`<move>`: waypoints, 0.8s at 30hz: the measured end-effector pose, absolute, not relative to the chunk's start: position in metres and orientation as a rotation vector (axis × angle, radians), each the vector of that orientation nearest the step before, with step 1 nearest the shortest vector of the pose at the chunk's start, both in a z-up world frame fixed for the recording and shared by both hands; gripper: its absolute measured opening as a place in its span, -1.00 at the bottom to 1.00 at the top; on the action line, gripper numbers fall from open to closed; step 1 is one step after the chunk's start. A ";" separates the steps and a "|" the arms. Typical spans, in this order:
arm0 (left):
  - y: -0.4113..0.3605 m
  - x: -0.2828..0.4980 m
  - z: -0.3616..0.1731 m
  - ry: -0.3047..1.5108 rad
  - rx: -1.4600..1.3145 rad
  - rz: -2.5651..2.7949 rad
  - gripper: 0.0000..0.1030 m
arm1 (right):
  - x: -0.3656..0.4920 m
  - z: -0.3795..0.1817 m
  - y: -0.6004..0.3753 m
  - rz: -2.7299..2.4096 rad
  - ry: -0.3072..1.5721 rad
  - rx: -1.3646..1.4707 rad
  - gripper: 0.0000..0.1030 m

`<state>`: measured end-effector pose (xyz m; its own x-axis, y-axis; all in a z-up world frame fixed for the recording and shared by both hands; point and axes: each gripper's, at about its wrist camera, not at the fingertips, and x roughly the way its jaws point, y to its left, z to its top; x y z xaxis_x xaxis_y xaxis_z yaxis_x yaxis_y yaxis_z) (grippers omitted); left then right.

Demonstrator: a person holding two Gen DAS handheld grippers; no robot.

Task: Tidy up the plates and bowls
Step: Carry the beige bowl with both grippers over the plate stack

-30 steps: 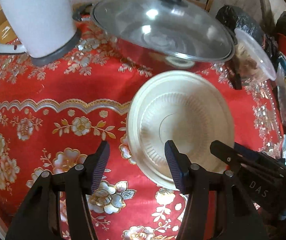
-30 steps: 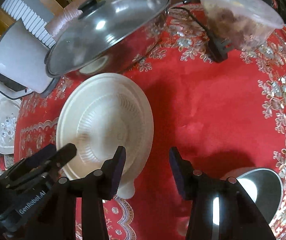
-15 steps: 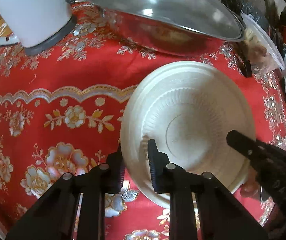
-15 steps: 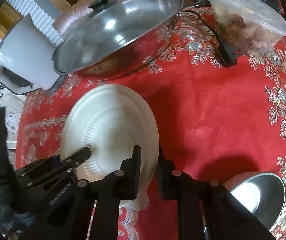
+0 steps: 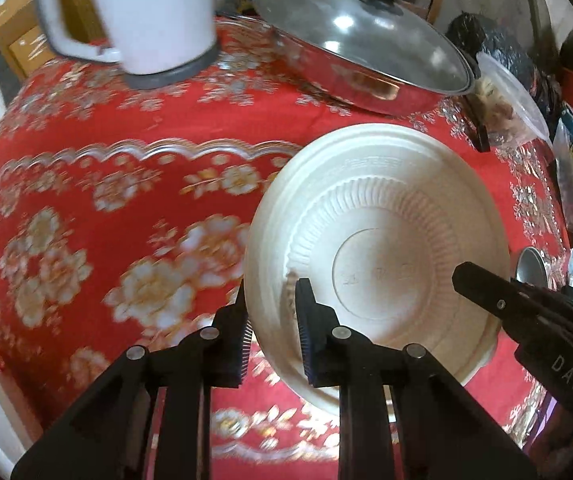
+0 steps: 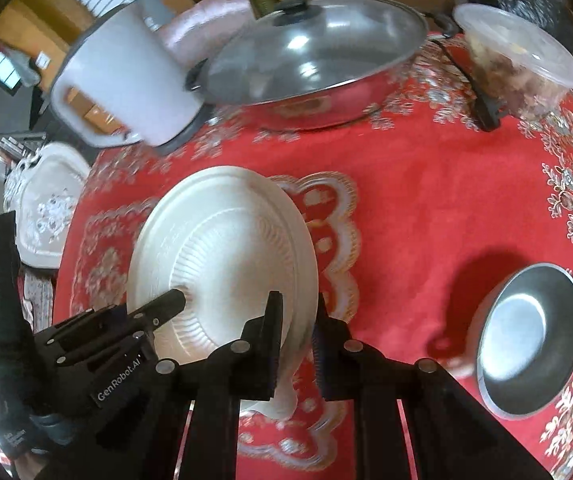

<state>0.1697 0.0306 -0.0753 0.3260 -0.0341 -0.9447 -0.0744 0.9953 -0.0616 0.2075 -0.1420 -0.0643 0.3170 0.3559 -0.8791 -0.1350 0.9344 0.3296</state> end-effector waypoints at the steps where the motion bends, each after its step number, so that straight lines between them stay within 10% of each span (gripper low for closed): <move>1: 0.037 0.165 -0.073 1.235 -0.107 0.036 -0.66 | 0.203 -0.061 -0.136 0.336 1.206 0.199 -0.73; 24: 0.200 0.034 -0.031 1.145 -0.265 0.325 -0.65 | 0.105 -0.023 0.050 0.635 1.183 -0.032 -0.65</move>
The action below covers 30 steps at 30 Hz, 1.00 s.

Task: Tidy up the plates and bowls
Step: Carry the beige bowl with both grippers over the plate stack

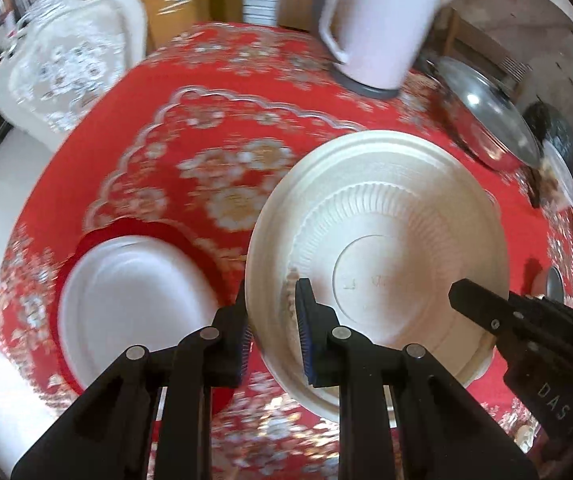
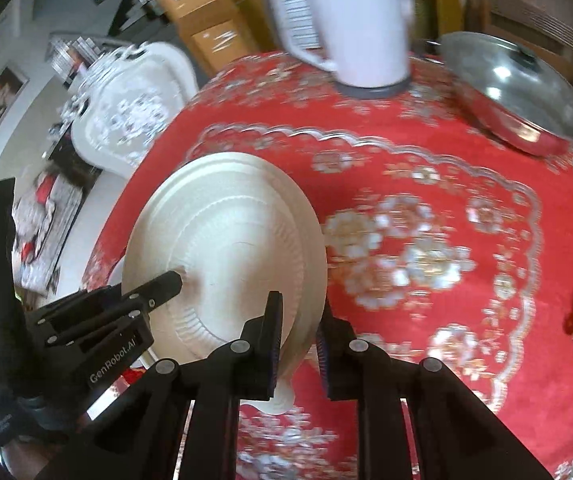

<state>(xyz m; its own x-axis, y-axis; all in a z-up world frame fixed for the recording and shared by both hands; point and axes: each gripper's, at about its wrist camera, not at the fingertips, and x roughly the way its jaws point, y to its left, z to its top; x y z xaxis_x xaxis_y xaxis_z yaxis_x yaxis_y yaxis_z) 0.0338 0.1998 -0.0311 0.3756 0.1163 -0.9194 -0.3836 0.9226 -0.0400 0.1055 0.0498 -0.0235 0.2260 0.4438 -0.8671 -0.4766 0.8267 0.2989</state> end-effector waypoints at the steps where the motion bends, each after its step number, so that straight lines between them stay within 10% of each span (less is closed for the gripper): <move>1: 0.209 0.028 -0.030 1.141 -0.272 0.340 -0.65 | 0.101 -0.023 0.059 0.649 1.183 -0.043 -0.65; 30: 0.301 -0.042 -0.034 1.119 -0.344 0.495 -0.65 | 0.044 -0.027 0.176 0.786 1.193 -0.227 -0.60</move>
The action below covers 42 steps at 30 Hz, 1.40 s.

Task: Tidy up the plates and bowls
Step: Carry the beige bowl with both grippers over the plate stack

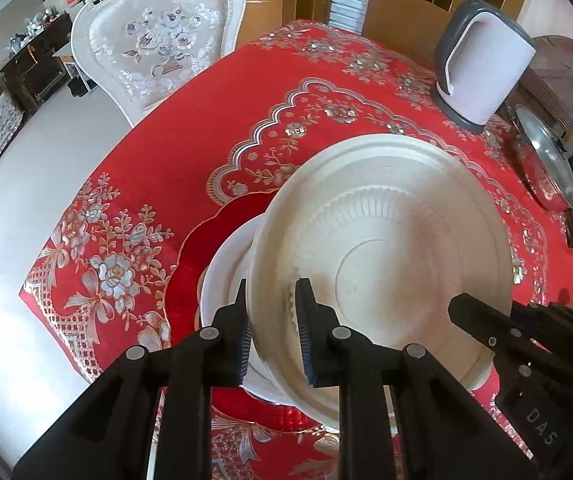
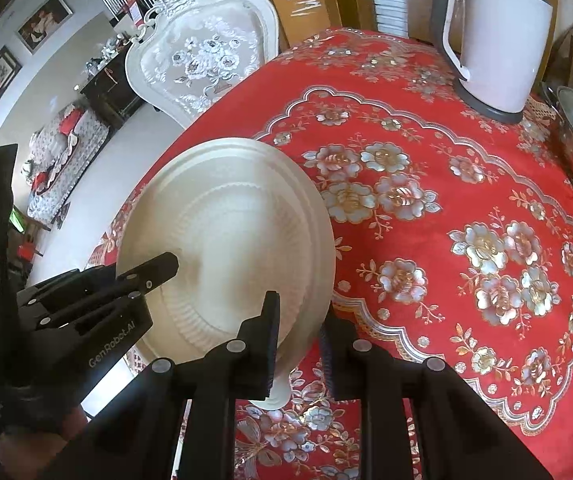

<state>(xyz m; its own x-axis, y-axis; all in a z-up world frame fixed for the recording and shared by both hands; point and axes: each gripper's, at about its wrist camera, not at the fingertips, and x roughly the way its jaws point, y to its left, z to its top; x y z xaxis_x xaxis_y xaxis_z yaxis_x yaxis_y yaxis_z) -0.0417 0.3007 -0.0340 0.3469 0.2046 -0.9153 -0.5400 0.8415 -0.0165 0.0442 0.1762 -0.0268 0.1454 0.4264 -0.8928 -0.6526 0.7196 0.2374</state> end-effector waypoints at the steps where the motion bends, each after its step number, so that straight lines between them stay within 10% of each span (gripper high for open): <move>1: 0.302 -0.042 -0.034 1.118 -0.343 0.498 -0.65 | 0.044 -0.027 0.177 0.787 1.193 -0.229 -0.60; 42: 0.323 -0.041 -0.069 1.168 -0.332 0.540 -0.65 | 0.043 -0.061 0.212 0.793 1.264 -0.302 -0.51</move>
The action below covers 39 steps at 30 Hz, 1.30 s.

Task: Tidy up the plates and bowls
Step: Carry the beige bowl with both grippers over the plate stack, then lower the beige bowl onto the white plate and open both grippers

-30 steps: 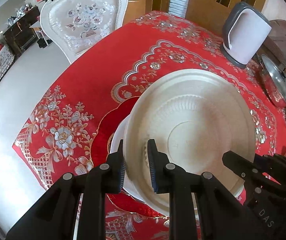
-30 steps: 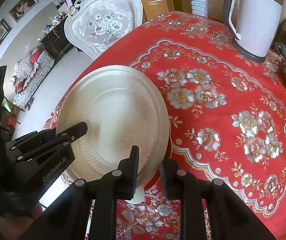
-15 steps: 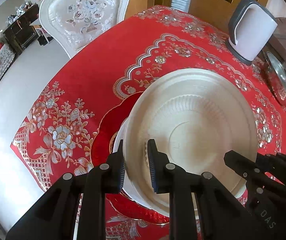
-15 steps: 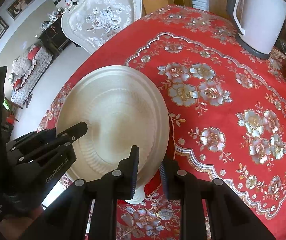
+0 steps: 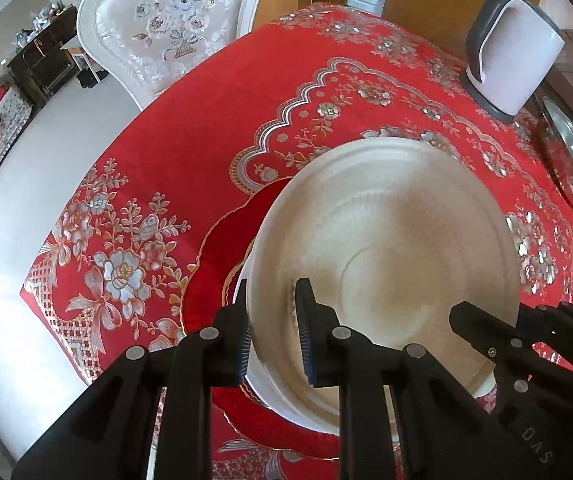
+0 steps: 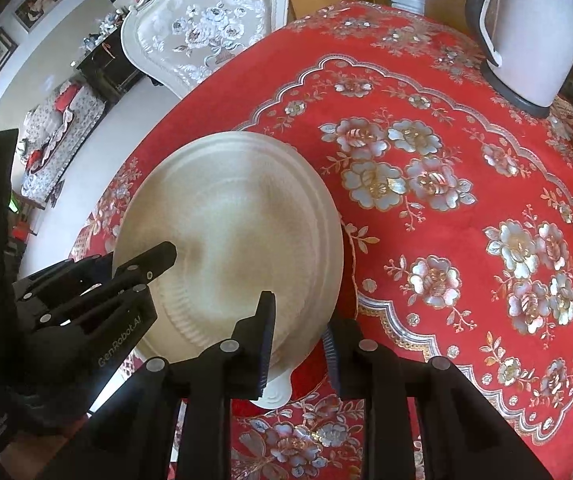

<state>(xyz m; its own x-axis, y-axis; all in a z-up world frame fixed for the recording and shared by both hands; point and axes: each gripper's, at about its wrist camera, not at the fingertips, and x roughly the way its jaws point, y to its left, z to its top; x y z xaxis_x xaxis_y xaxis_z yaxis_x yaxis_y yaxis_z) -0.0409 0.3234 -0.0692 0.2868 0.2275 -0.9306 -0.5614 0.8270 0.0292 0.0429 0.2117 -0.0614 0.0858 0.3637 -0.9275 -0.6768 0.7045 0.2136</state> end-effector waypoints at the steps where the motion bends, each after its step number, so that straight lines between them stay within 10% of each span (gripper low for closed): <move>1: 0.324 -0.042 -0.070 1.172 -0.336 0.539 -0.64 | 0.042 -0.062 0.212 0.796 1.265 -0.304 -0.51; 17: 0.329 -0.052 -0.074 1.176 -0.373 0.558 -0.62 | 0.039 -0.059 0.210 0.847 1.293 -0.292 -0.44; 21: 0.334 -0.057 -0.070 1.162 -0.393 0.591 -0.07 | 0.040 -0.058 0.203 0.847 1.303 -0.276 -0.38; 27: 0.334 -0.060 -0.049 1.094 -0.365 0.633 0.16 | 0.043 -0.051 0.190 0.843 1.292 -0.245 -0.30; 39: 0.293 -0.033 -0.024 1.056 -0.297 0.549 0.16 | 0.052 -0.033 0.145 0.781 1.248 -0.202 -0.21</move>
